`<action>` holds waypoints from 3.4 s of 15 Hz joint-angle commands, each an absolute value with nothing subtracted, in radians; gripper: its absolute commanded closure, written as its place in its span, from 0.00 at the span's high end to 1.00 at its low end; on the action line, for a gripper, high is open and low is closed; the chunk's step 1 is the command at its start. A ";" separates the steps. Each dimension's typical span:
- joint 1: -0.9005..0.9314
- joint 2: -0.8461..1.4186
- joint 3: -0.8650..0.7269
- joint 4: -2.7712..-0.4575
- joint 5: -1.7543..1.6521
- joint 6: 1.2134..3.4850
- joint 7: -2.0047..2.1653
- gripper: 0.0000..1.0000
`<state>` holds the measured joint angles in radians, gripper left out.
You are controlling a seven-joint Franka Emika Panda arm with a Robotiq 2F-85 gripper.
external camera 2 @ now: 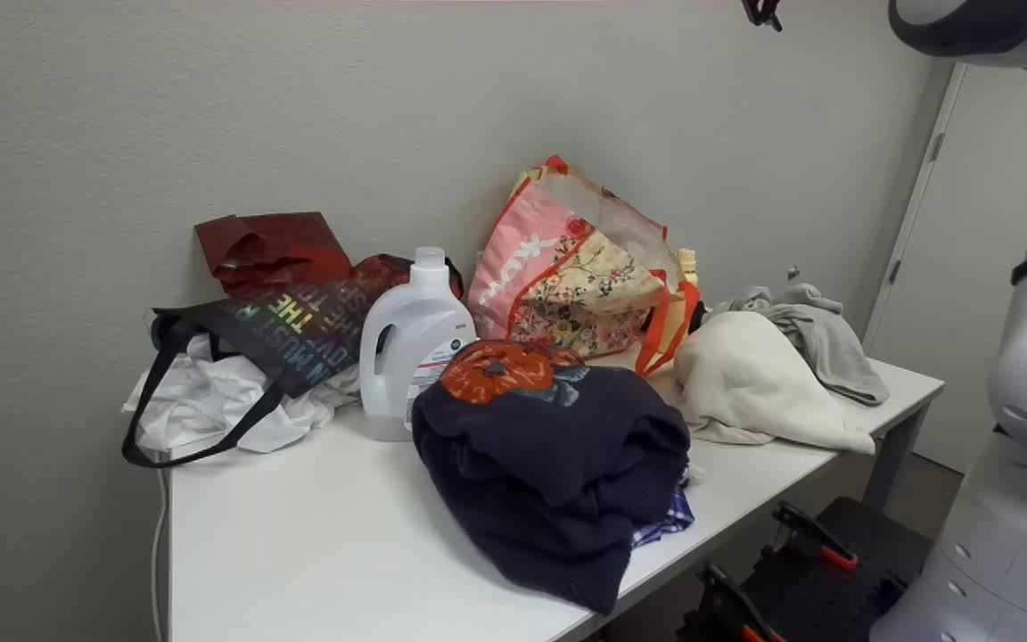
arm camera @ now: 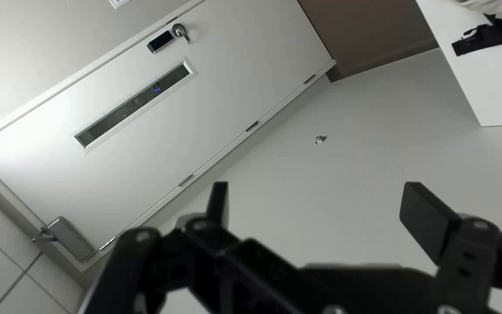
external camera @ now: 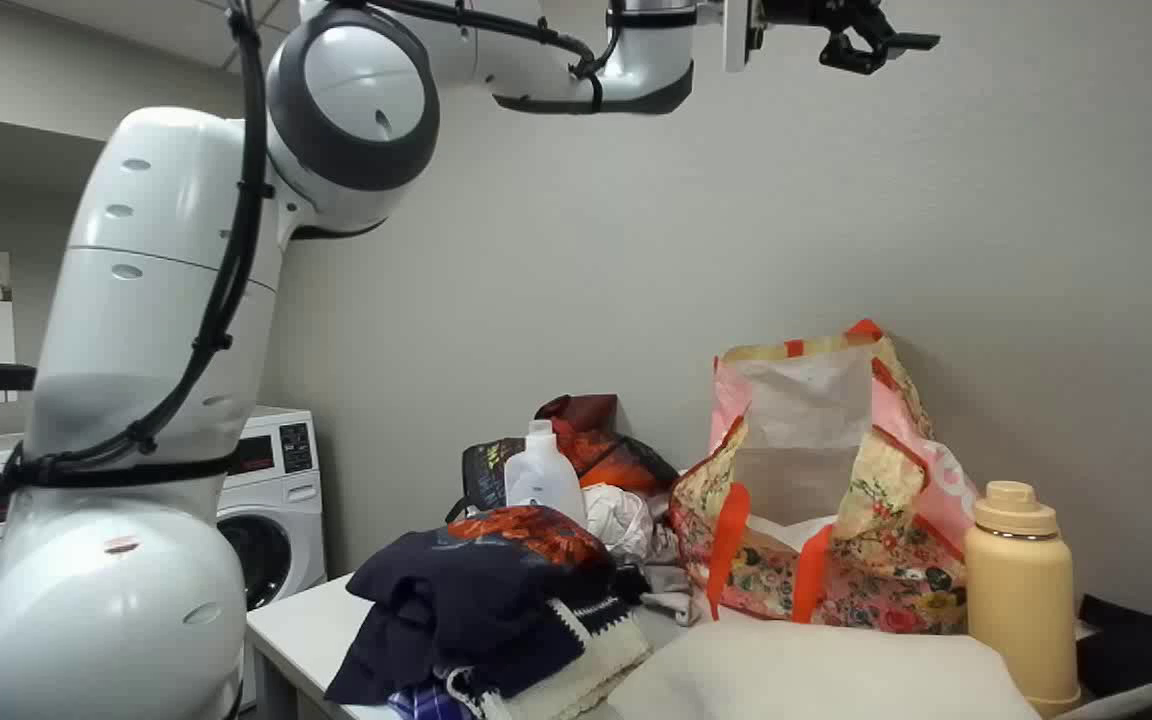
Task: Put the beige shirt in the bag
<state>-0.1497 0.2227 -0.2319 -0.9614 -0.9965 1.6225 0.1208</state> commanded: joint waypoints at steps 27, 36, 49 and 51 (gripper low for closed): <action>-0.031 0.123 -0.169 -1.520 -1.031 1.632 0.365 1.00; -0.031 -0.012 -0.063 -1.923 -0.878 1.678 0.384 1.00; -0.023 0.068 -0.033 -2.012 -0.845 1.748 0.403 1.00; -0.025 0.096 -0.036 -2.053 -0.812 1.760 0.438 1.00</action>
<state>-0.0227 0.0683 -0.0356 -1.9960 -0.8511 1.7294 0.3803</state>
